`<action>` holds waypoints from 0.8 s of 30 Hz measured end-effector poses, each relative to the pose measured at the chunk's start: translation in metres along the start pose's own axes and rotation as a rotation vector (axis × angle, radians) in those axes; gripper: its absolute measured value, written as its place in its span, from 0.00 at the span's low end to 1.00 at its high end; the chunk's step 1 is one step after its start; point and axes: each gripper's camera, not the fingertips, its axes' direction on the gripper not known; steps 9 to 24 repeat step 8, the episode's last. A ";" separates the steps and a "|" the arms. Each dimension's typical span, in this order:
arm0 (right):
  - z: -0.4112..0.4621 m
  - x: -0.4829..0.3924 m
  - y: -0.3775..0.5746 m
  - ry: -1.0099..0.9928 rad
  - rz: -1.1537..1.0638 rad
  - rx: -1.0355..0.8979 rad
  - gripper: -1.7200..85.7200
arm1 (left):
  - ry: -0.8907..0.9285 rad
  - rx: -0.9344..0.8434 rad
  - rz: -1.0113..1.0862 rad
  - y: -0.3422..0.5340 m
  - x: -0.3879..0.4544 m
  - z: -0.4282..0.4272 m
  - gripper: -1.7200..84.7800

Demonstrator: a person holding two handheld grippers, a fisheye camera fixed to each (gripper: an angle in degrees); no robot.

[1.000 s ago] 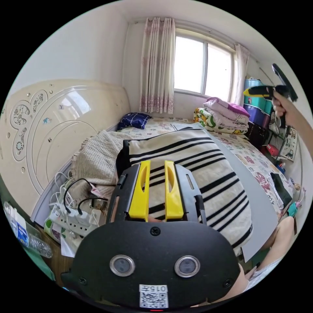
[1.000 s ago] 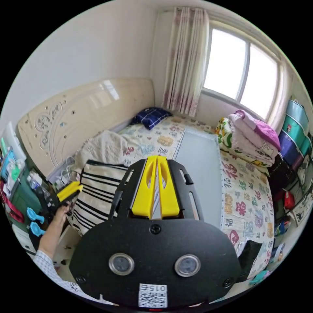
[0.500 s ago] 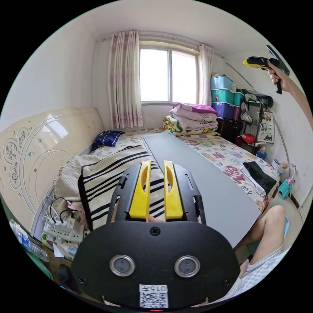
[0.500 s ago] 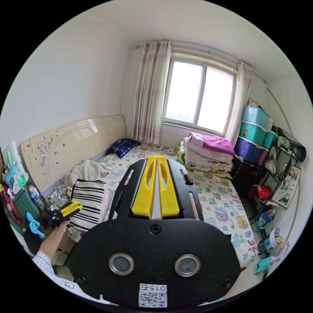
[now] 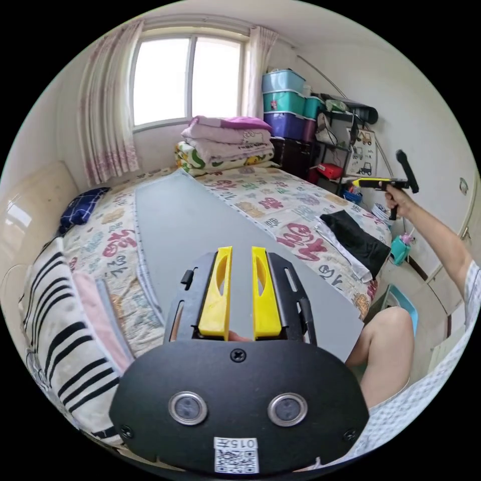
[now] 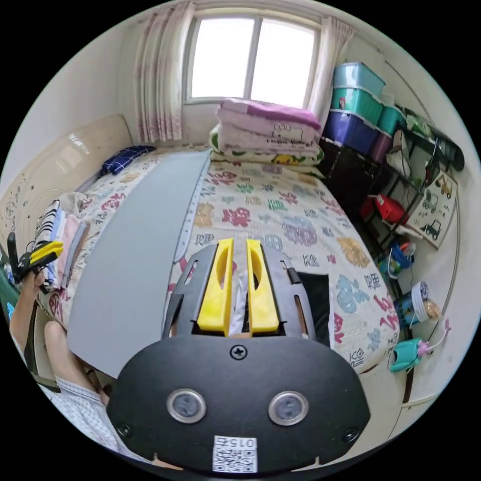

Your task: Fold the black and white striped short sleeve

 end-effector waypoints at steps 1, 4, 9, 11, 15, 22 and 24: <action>0.011 0.010 -0.014 -0.002 0.014 -0.040 0.09 | 0.030 -0.026 0.023 -0.023 0.017 0.032 0.10; 0.020 0.014 -0.065 0.031 -0.009 -0.114 0.11 | 0.127 -0.073 0.049 -0.079 0.057 0.108 0.10; -0.005 0.005 -0.161 0.057 -0.071 -0.152 0.14 | 0.234 -0.100 0.118 -0.144 0.122 0.204 0.10; -0.005 0.005 -0.161 0.057 -0.071 -0.152 0.14 | 0.234 -0.100 0.118 -0.144 0.122 0.204 0.10; -0.005 0.005 -0.161 0.057 -0.071 -0.152 0.14 | 0.234 -0.100 0.118 -0.144 0.122 0.204 0.10; -0.005 0.005 -0.161 0.057 -0.071 -0.152 0.14 | 0.234 -0.100 0.118 -0.144 0.122 0.204 0.10; -0.005 0.005 -0.161 0.057 -0.071 -0.152 0.14 | 0.234 -0.100 0.118 -0.144 0.122 0.204 0.10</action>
